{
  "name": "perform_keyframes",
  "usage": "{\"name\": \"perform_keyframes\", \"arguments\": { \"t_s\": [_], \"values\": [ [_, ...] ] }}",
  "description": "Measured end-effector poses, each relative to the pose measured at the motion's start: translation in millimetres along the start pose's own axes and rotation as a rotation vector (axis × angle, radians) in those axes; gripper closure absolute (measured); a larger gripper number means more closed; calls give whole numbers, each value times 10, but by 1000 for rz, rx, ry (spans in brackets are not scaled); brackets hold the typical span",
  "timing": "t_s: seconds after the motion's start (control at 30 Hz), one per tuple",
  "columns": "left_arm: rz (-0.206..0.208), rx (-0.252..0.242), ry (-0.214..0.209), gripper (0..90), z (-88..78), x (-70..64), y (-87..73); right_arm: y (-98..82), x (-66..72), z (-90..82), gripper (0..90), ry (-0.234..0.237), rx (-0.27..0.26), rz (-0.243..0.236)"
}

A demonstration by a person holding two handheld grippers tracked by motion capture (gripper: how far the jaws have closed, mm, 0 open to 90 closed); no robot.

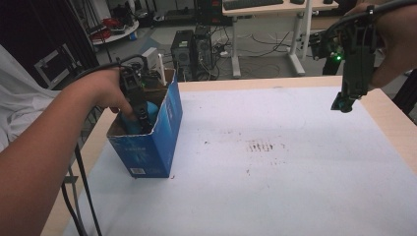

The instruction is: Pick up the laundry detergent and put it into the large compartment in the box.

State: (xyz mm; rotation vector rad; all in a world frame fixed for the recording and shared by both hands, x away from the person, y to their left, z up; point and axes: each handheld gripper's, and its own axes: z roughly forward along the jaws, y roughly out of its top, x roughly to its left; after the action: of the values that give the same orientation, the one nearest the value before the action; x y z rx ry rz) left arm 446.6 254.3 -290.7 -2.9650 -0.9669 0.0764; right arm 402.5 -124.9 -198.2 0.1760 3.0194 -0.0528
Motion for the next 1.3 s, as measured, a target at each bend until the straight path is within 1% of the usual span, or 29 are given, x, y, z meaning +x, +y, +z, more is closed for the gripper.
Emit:
{"name": "perform_keyframes", "arguments": {
  "t_s": [0.1,0.13,0.23,0.37,0.43,0.53,0.63,0.7,0.83,0.87,0.97,1.1,1.17,1.23,1.3],
  "values": [
    [4,4,-1,362,3,-1,4,5,3,0,29,0,5,2],
    [7,8,-1,361,3,-3,8,7,-2,10,29,3,4,-4],
    [11,16,3,360,4,-7,23,9,4,13,29,3,11,2],
    [16,16,1,355,6,-14,30,7,9,10,29,5,5,5],
    [26,19,-5,351,-3,-19,35,-1,6,4,29,1,3,5],
    [19,21,4,310,-30,-18,31,-13,6,6,29,4,13,7],
    [10,13,3,305,-52,-10,25,-19,3,5,29,2,9,5],
    [12,6,6,303,-67,-8,23,-24,6,-1,29,3,11,8],
    [5,12,7,291,-73,-13,24,-28,5,-2,29,4,7,6],
    [-8,16,0,291,-86,-16,24,-28,5,-2,29,3,8,6],
    [-5,21,2,290,-117,-21,29,-16,1,4,29,0,14,4],
    [-7,18,4,261,-171,-37,28,3,10,0,29,2,7,2],
    [-15,12,16,237,-205,-40,21,3,8,-1,29,1,6,1],
    [-23,2,1,236,-233,-30,2,-5,1,8,29,-2,12,3],
    [-28,-3,5,233,-256,-25,-14,-9,0,10,29,-1,12,5]
  ]
}}
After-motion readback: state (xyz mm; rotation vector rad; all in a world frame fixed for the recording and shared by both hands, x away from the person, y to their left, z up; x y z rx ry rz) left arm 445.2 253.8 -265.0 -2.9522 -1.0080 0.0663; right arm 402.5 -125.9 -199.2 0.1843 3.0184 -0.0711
